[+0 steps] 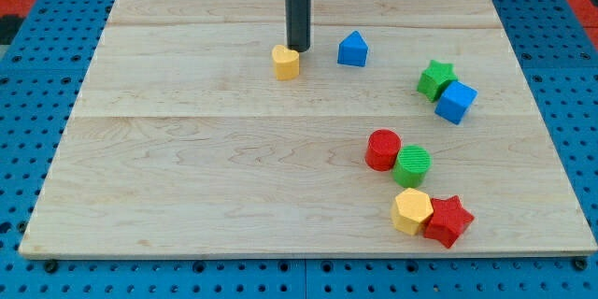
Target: Place the blue triangle on top of the green star
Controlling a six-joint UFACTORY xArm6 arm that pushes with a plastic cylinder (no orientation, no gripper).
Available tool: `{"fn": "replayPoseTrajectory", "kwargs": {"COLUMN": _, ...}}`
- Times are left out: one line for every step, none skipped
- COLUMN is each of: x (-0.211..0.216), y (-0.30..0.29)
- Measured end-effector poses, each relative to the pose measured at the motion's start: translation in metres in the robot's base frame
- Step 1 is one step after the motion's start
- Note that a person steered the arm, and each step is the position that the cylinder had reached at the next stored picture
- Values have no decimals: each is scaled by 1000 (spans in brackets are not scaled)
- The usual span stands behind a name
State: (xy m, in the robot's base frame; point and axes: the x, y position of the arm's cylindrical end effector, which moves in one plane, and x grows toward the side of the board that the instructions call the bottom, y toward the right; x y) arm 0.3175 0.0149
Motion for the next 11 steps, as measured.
{"fn": "replayPoseTrajectory", "kwargs": {"x": 15, "y": 86}}
{"fn": "replayPoseTrajectory", "kwargs": {"x": 15, "y": 101}}
{"fn": "replayPoseTrajectory", "kwargs": {"x": 12, "y": 117}}
{"fn": "replayPoseTrajectory", "kwargs": {"x": 12, "y": 143}}
{"fn": "replayPoseTrajectory", "kwargs": {"x": -9, "y": 147}}
{"fn": "replayPoseTrajectory", "kwargs": {"x": -22, "y": 94}}
{"fn": "replayPoseTrajectory", "kwargs": {"x": 4, "y": 40}}
{"fn": "replayPoseTrajectory", "kwargs": {"x": 38, "y": 56}}
{"fn": "replayPoseTrajectory", "kwargs": {"x": 48, "y": 84}}
{"fn": "replayPoseTrajectory", "kwargs": {"x": 43, "y": 107}}
{"fn": "replayPoseTrajectory", "kwargs": {"x": 37, "y": 137}}
